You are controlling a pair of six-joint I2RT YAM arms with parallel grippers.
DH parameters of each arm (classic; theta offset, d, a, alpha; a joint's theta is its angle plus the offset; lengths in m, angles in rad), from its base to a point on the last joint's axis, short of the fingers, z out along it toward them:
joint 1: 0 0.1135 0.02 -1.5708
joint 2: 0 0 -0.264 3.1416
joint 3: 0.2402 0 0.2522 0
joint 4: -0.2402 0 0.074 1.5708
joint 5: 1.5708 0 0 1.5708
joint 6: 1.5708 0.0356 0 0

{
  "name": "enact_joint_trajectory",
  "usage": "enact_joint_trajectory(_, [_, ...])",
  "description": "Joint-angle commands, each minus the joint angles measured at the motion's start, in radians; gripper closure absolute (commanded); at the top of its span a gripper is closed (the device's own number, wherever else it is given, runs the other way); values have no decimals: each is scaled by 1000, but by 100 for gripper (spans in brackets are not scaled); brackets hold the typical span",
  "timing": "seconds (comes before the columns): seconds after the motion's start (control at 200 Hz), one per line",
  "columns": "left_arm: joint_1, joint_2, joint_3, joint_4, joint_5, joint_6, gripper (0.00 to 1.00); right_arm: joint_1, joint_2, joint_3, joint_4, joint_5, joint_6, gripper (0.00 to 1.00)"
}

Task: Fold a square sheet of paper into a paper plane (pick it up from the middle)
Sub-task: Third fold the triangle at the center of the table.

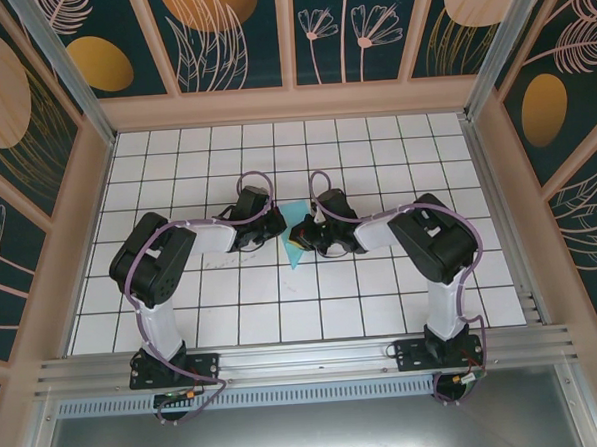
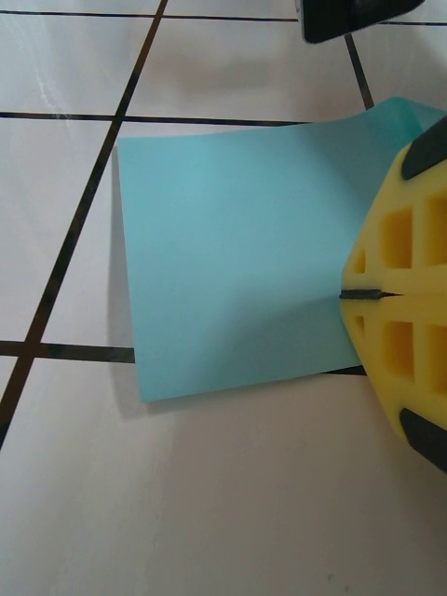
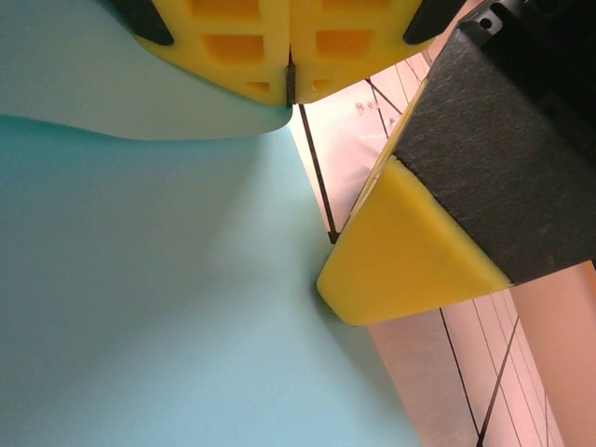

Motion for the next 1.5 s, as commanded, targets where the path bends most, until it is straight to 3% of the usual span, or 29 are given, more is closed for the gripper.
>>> enact_joint_trajectory(0.0, [-2, 21, 5, -40, 1, 25, 97, 8, 20, 24, 10, -15, -26, 100])
enact_joint_trajectory(0.826, [-2, 6, 2, -53, -8, 32, 96, 8, 52, 44, -33, -5, -58, 100])
enact_joint_trajectory(0.951, [-2, -20, 10, -76, -30, 29, 92, 7, 53, 46, -51, 8, -64, 100])
enact_joint_trajectory(1.156, [3, -113, 5, -136, -129, 11, 76, 8, 54, 45, -75, 17, -69, 100])
enact_joint_trajectory(1.496, [18, -212, -75, -113, -157, -53, 79, 7, 54, 44, -88, 18, -68, 80])
